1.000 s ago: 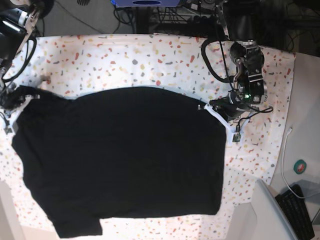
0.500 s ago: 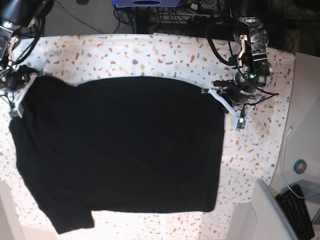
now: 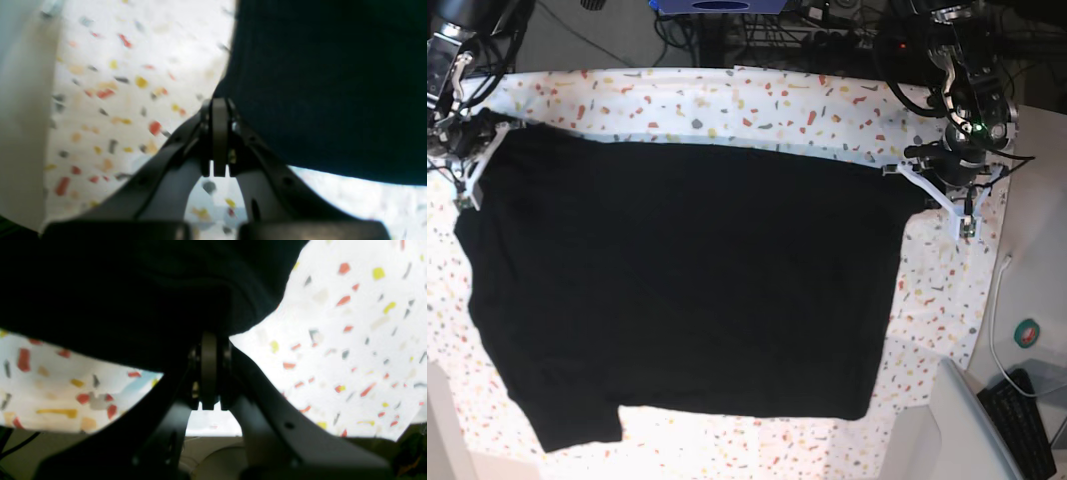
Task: Layout the t-shirt on the table in an organized manner, then fold the t-shirt properly
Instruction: 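Lay the shirt back down and drag it with both grippers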
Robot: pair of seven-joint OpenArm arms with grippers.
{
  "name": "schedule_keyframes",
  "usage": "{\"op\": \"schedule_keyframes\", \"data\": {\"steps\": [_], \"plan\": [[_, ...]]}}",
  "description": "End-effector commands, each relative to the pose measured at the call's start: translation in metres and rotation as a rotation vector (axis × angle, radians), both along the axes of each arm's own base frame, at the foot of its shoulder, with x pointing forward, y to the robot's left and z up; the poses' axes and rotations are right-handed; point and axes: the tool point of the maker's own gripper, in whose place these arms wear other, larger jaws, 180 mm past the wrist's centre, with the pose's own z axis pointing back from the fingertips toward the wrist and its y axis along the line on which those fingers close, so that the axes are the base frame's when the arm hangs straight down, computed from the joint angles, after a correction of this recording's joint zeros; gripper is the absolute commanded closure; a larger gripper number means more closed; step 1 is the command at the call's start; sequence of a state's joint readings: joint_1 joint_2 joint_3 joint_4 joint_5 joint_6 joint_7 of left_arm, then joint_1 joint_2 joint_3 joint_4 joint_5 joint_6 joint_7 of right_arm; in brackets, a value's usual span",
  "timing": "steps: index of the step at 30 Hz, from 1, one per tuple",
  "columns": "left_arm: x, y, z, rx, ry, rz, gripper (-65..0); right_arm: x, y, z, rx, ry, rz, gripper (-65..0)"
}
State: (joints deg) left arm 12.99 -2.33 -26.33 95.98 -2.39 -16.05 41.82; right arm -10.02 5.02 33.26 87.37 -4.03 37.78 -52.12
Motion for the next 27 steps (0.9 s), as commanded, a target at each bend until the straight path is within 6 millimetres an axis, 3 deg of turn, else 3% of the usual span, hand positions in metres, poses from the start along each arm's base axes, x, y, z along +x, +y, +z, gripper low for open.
{"op": "schedule_keyframes", "data": {"steps": [1,5,10,19,27], "plan": [[0.006,0.006,0.012,0.025,-0.040,0.003,0.0,-0.001,0.003,0.003,-0.004,-0.012,-0.002,0.0],[-0.004,0.010,0.016,0.040,-0.040,0.007,0.0,-0.013,0.017,0.007,0.000,-0.020,0.006,0.0],[-0.004,0.006,0.029,0.058,-0.066,-0.012,0.0,-0.002,0.018,0.021,-0.019,-0.067,0.015,0.0],[0.015,0.008,0.038,0.044,-0.048,0.013,0.0,0.042,0.014,0.038,-0.027,-0.121,0.008,0.0],[0.048,0.007,0.051,0.024,-0.107,0.021,0.0,0.079,0.014,0.040,-0.026,-0.110,0.070,0.0]]}}
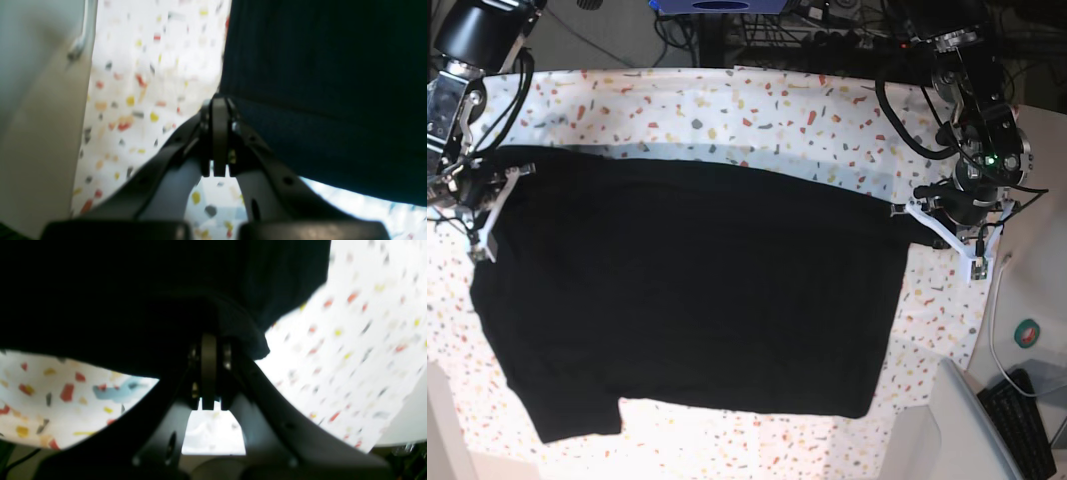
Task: Layout the t-shirt on the table in an organized manner, then fold the t-shirt properly
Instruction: 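Lay the shirt back down and drag it with both grippers, then hold the shirt edge with both grippers and pull it taut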
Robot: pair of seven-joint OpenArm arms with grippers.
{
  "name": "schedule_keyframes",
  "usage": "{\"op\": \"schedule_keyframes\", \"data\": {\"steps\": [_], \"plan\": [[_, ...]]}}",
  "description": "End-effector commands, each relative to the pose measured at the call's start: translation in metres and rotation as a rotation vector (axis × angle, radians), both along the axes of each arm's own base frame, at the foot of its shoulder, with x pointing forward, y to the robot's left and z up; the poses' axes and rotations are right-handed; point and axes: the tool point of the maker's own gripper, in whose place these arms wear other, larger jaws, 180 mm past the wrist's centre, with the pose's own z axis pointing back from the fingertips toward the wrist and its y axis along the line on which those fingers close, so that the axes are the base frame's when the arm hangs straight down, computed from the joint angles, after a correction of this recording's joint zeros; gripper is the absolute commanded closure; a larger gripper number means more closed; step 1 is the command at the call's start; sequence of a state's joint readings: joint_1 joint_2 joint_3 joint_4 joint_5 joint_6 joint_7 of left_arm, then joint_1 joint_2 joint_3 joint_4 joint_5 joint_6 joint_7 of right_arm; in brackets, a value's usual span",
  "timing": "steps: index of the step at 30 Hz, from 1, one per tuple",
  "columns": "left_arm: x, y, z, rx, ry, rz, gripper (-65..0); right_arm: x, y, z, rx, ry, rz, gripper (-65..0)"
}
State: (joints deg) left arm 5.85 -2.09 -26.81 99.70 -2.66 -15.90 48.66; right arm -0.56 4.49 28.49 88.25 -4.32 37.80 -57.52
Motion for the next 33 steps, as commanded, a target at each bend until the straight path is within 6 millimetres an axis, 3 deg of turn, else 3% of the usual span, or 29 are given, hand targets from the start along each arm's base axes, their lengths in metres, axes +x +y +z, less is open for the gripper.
{"op": "schedule_keyframes", "data": {"steps": [1,16,24,33], "plan": [[0.009,0.006,0.012,0.016,-0.044,0.009,0.0,0.016,-0.005,0.012,-0.012,-0.046,-0.001,0.0],[0.061,0.002,-0.003,-0.084,-0.038,0.033,0.0,0.087,-0.010,0.007,0.069,-0.046,0.015,0.0],[0.068,-0.001,-0.017,-0.115,-0.002,0.037,0.0,0.112,0.000,0.004,0.141,-0.076,0.013,0.0],[0.076,0.013,-0.008,-0.102,-0.088,0.130,0.0,0.130,0.007,0.002,0.196,-0.102,0.009,0.0]]}}
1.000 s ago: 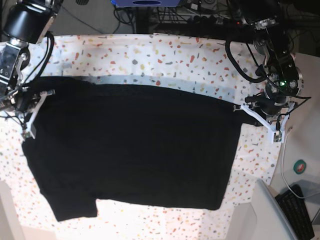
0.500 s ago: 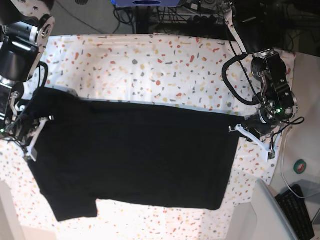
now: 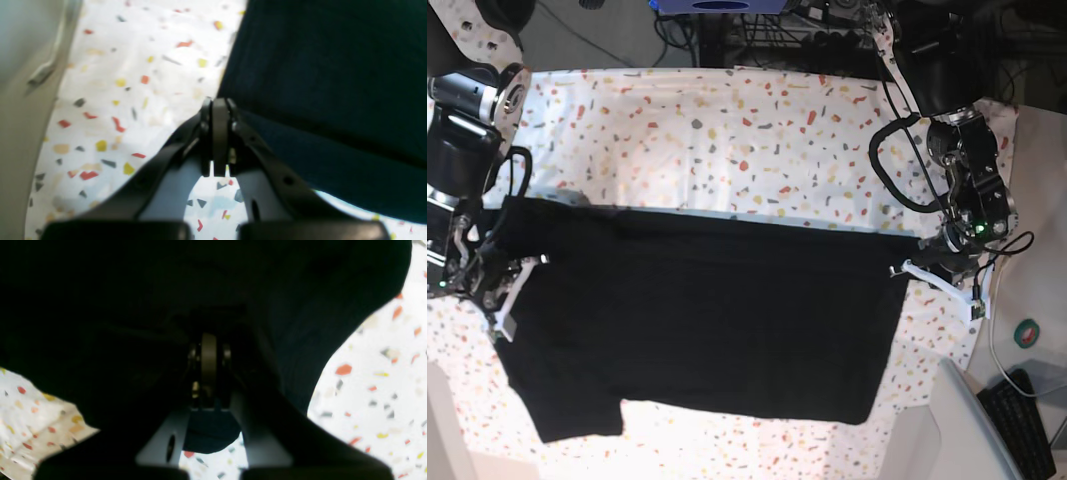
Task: Layout the t-shirt on the table in an organized manner, then fold the t-shirt properly
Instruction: 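Hold the shirt edge with both grippers and pull it taut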
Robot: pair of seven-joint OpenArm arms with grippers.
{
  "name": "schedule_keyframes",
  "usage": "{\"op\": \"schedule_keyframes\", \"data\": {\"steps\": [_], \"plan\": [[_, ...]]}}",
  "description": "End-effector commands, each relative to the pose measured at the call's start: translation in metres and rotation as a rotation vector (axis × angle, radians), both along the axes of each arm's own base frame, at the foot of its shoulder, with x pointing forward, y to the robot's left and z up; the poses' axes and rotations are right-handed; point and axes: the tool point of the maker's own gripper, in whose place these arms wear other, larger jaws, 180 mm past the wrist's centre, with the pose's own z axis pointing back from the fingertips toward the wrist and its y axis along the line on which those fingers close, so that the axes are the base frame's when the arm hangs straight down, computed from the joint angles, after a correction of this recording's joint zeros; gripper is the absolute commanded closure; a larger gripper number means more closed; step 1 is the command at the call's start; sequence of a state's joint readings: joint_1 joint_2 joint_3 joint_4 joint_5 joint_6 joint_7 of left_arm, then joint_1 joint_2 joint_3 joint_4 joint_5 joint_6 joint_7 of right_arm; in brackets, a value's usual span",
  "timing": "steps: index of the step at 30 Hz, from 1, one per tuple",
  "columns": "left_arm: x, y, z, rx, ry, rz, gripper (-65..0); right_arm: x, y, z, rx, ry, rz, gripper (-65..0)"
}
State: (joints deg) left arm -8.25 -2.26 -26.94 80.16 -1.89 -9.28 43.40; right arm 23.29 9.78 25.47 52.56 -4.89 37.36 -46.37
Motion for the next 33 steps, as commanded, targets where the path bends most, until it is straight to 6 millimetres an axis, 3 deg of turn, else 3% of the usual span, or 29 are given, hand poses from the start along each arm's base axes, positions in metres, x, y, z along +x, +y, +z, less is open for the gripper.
{"op": "schedule_keyframes", "data": {"steps": [1,19,25,33], "plan": [[0.012,0.004,0.014,0.011,-0.052,-0.002,0.0,0.018,-0.011,0.018,-0.019,-0.053,-0.005,0.0],[0.027,0.003,-0.002,-0.027,-0.073,0.020,0.0,0.033,0.003,0.022,-0.016,-0.121,0.046,0.0],[0.026,0.022,0.002,-0.052,-0.091,0.093,0.0,0.038,0.004,0.024,-0.008,-0.151,0.045,0.0],[0.030,0.016,-0.009,-0.076,-0.061,0.085,0.0,0.034,0.007,0.017,0.007,-0.133,0.044,0.0]]}}
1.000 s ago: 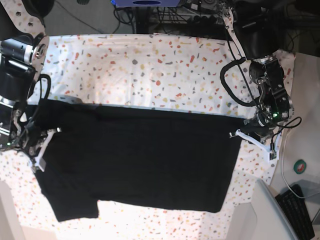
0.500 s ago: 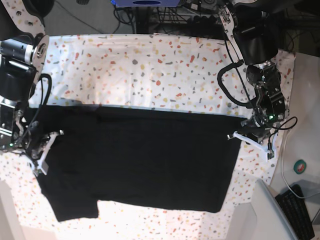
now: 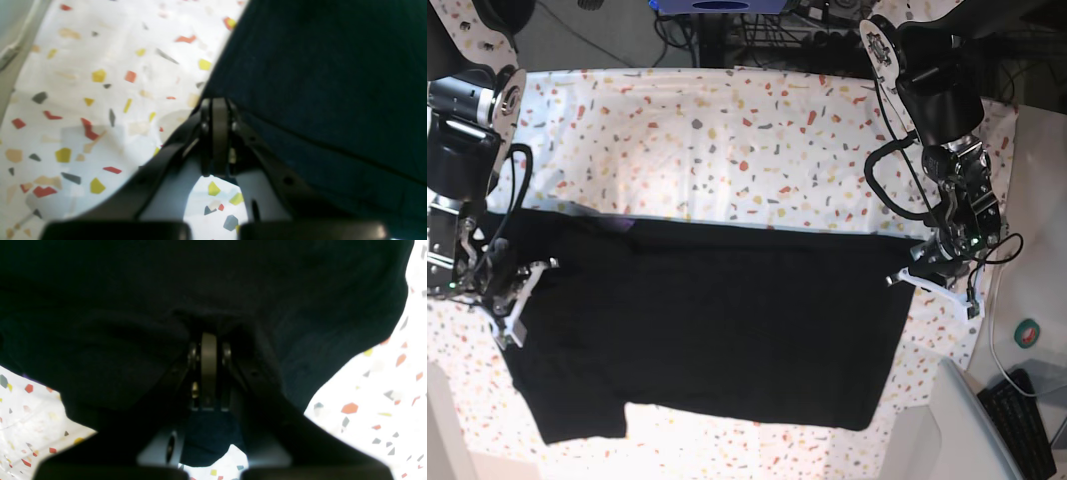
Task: Layout the t-shirt on the table in an organized manner, then fold the t-shirt properly
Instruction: 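Hold the shirt edge with both grippers and pull it taut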
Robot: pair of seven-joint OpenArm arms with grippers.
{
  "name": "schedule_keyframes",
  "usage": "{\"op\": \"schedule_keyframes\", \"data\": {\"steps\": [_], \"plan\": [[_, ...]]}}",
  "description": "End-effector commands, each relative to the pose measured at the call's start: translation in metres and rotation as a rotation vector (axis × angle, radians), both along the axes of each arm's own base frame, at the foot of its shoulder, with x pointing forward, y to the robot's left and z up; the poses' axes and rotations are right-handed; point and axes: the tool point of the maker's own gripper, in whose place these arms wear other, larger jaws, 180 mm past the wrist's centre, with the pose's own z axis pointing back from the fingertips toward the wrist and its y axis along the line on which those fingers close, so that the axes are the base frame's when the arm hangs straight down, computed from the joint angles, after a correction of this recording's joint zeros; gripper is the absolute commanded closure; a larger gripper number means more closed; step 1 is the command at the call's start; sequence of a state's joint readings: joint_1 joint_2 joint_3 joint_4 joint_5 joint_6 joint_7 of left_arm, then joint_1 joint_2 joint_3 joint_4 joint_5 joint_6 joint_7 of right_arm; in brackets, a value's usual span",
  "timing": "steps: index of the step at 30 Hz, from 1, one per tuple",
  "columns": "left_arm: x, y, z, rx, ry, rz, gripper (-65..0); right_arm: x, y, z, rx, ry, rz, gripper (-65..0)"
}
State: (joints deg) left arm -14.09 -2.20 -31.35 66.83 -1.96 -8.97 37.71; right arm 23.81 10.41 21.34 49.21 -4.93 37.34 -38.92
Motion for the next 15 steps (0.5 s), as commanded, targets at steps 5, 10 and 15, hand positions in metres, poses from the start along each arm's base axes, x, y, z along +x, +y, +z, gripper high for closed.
{"op": "schedule_keyframes", "data": {"steps": [5,10,15], "plan": [[0.0168,0.0086,0.0209,0.017,-0.067,0.011,0.0,0.0197,-0.0080,0.0194,-0.001,-0.065,-0.017,0.0],[0.0168,0.0086,0.0209,0.017,-0.067,0.011,0.0,0.0197,-0.0080,0.0194,-0.001,-0.065,-0.017,0.0],[0.0227,0.0093,0.0269,0.015,-0.084,0.014,-23.7,0.0215,-0.0151,0.0239,0.020,-0.088,-0.061,-26.6]]}}
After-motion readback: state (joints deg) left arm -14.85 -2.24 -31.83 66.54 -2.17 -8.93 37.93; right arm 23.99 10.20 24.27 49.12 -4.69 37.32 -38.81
